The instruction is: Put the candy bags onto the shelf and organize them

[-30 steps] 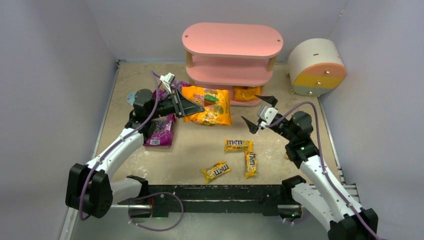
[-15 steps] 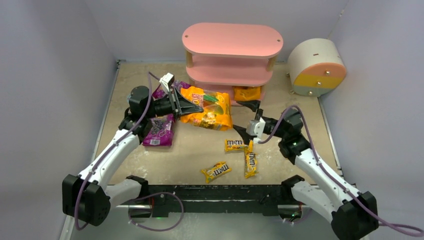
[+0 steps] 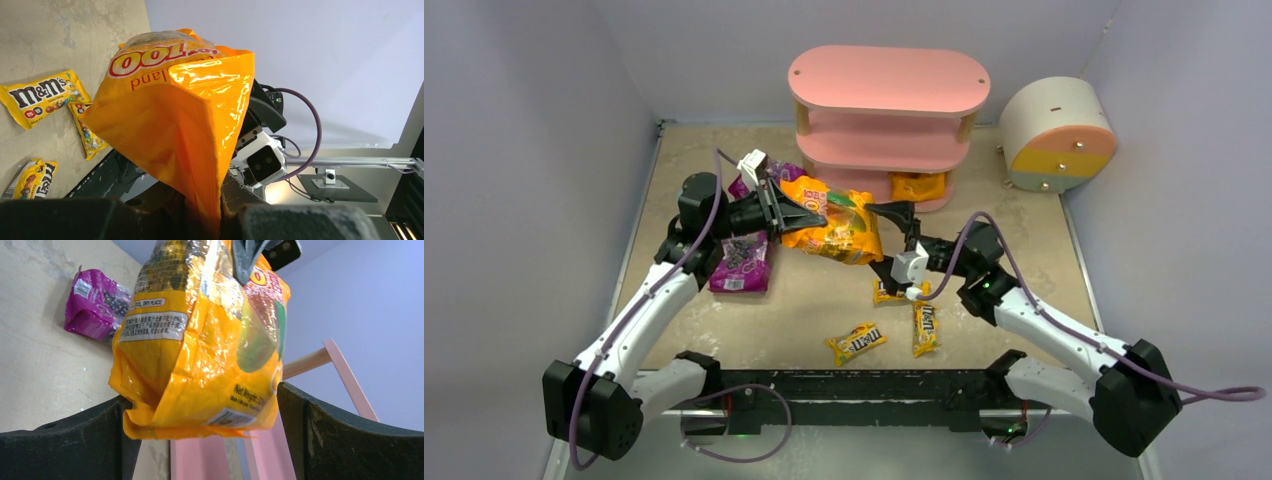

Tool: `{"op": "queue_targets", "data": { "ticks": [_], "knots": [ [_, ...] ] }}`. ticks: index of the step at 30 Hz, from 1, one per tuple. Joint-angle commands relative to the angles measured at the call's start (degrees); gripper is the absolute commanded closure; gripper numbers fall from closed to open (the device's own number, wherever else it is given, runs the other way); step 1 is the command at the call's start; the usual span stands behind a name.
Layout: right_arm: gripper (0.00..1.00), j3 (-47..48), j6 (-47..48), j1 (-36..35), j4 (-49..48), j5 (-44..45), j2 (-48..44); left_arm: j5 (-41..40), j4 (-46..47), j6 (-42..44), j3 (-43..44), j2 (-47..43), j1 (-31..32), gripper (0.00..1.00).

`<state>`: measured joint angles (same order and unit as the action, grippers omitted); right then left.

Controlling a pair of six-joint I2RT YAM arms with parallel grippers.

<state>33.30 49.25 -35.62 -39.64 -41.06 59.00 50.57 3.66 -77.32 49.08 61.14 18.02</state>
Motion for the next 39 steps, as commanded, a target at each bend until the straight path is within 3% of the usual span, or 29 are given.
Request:
{"op": "queue_targets", "data": {
  "ticks": [1,11,13,15,17,19,22,25,28,32,36,39],
  "knots": [
    [0.05,2.93,2.52,-2.53,-7.52,0.77,1.91,1.73,3.92,-1.52,2.14,-2.17,1.22,1.00],
    [0.22,3.29,1.99,-3.85,-6.88,-1.75,1.70,2.38,3.98,-1.86,0.76,-0.61,1.31,1.00],
    [0.35,4.00,1.60,-3.85,-4.25,-1.62,1.10,2.11,3.00,-1.34,0.84,-0.63,1.19,1.00],
    [0.56,4.27,-0.05,-3.85,-2.79,-1.58,0.51,1.32,1.92,0.04,1.24,-0.08,1.10,0.88],
    [0.70,3.41,-3.24,-3.85,-3.30,-1.72,-0.30,0.95,0.68,2.35,2.17,0.82,1.01,0.85],
    [0.79,1.63,-7.09,-3.85,-4.84,-1.94,-1.22,0.09,-0.84,4.80,3.52,1.81,0.88,0.66],
    [0.89,-0.68,-15.99,-3.85,-6.22,-0.97,-2.44,-3.19,-3.41,8.95,6.00,2.71,0.70,0.35],
    [0.93,-2.63,-26.06,-3.85,-5.72,2.45,-3.37,-7.67,-12.52,15.66,10.29,3.88,-0.21,0.21],
    [0.99,-4.07,-35.63,-3.85,-3.95,8.69,-4.07,-16.80,-22.29,23.98,16.06,4.57,-1.02,0.13],
    [1.00,-5.74,-48.32,-3.85,-2.82,13.60,-5.90,-36.56,-33.70,32.17,22.67,2.85,-1.14,0.09],
    [1.00,-5.11,-65.78,-3.79,-4.69,23.71,-9.14,-47.68,-34.62,34.66,21.28,-4.57,-1.06,0.07],
    [1.00,-6.92,-83.06,-3.79,-12.18,30.03,-8.89,-46.84,-29.63,34.57,14.96,-10.93,-1.12,0.06]
  ]
}}
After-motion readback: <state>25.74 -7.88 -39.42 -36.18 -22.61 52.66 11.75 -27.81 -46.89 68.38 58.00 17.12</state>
